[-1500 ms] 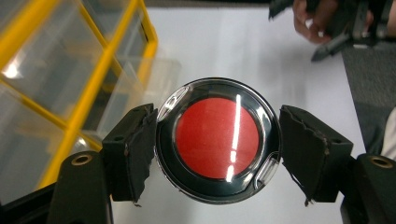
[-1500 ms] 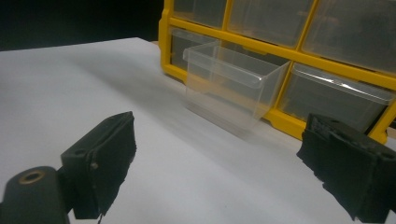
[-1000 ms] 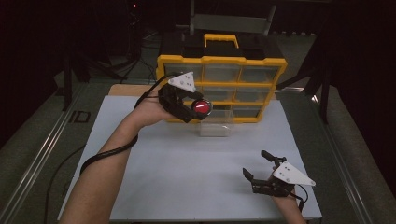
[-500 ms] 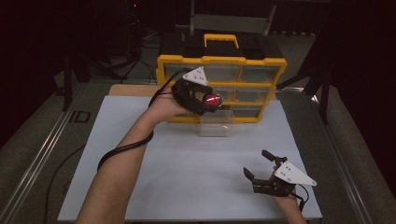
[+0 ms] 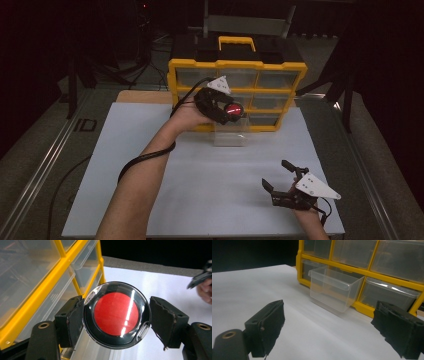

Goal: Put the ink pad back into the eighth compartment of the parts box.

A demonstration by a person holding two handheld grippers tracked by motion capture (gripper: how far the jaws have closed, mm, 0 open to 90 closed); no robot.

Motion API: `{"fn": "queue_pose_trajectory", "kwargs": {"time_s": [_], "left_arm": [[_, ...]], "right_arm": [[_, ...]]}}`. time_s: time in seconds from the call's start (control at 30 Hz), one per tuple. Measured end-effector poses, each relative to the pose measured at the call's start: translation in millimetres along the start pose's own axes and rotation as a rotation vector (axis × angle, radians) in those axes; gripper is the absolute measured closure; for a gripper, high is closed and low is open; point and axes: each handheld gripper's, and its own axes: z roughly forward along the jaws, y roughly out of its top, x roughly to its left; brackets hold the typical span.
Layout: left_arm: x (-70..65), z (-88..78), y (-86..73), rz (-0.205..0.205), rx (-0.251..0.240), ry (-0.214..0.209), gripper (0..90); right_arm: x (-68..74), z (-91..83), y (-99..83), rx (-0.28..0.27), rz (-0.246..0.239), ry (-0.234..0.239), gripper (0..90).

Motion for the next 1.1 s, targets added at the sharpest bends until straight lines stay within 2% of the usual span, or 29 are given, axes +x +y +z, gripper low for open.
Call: {"fn": "queue_pose_trajectory", "kwargs": {"time_s": [0.17,0.73,0.83,1.03,1.1], "left_arm": [[3.8,13.1,-7.3,-0.022,0.014,0.013,31.0],[7.7,53.1,-31.2,-0.088,0.115,-0.009,30.9],[9.4,57.8,-36.0,-0.096,0.148,0.008,30.9],[13.1,62.4,-39.3,-0.126,0.163,0.039,30.8],[13.1,63.8,-39.6,-0.122,0.171,0.051,30.7]], "right_arm": [[0.7,0.9,0.3,-0.003,-0.008,0.001,10.1],[-0.4,1.4,-1.3,-0.002,-0.003,0.011,10.1],[-0.8,1.2,-1.6,-0.001,-0.001,0.012,10.1],[-1.6,1.3,-2.0,-0.001,0.001,0.012,10.1],[-2.0,1.5,-2.4,0.001,0.001,0.013,10.1]]}}
